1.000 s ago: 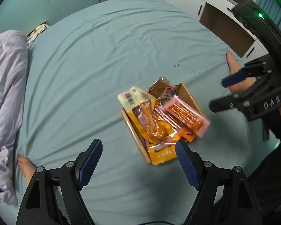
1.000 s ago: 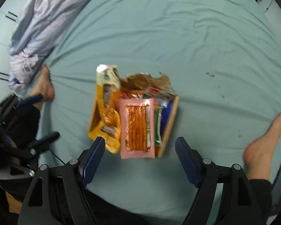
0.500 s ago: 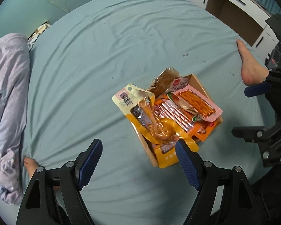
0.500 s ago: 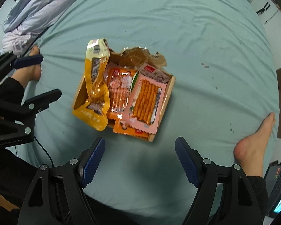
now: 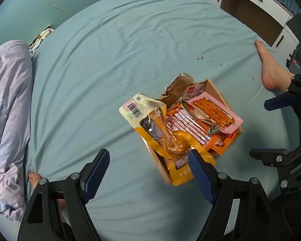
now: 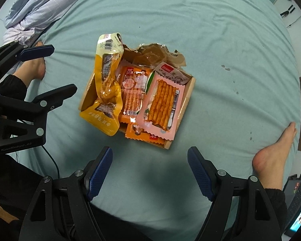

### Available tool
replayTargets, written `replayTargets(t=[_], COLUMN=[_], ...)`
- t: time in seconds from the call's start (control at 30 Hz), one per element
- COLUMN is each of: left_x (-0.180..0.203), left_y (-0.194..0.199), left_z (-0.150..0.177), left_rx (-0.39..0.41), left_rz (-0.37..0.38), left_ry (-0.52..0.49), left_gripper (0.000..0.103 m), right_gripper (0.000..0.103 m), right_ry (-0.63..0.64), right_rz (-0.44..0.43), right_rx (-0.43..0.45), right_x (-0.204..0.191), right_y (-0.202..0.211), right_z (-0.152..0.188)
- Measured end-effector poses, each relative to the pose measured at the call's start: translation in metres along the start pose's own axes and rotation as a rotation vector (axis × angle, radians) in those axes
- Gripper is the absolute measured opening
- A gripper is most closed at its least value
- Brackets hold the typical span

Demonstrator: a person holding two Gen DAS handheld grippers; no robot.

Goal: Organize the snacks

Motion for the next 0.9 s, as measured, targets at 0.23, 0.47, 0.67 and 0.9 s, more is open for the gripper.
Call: replayTargets(t=[0.23, 0.47, 0.67, 0.9], left_x=[0.0016, 0.0017, 0.0013, 0.002], left_y=[-0.0006, -0.0005, -0.0005, -0.0023], left_z=[0.0015, 0.0018, 0.0026, 0.0032], left_rx=[-0.003, 0.002, 0.002, 0.001], left_rz=[0.0, -0.003, -0.007, -0.01], left_ry=[-0.006, -0.004, -0.002, -0.007], left_gripper=[0.081, 0.081, 0.081, 0.081], right_gripper=[0.076, 0.076, 0.076, 0.076], right_ry=[-0.008, -0.021, -0.024, -0.029], right_rz=[0.004, 0.007, 0.008, 0.005], right_rx=[-0.006, -0.012, -0.012, -0.022], right_x=[0.0, 0.0024, 0.0023, 0.0021], right_y=[-0.0022, -0.0035, -0.0034, -0.005], right_z=[-0.0013, -0.001, -0.0008, -0.0005])
Point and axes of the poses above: each gripper's, at about its wrist camera, not at the fingertips, and y roughly against the way its jaws point, x to its right, z to its underside, the point moved 6 cm from there along -y, roughly the way its jaws point, and after that the axes turned 2 degrees about z, right-handed, at the moved point
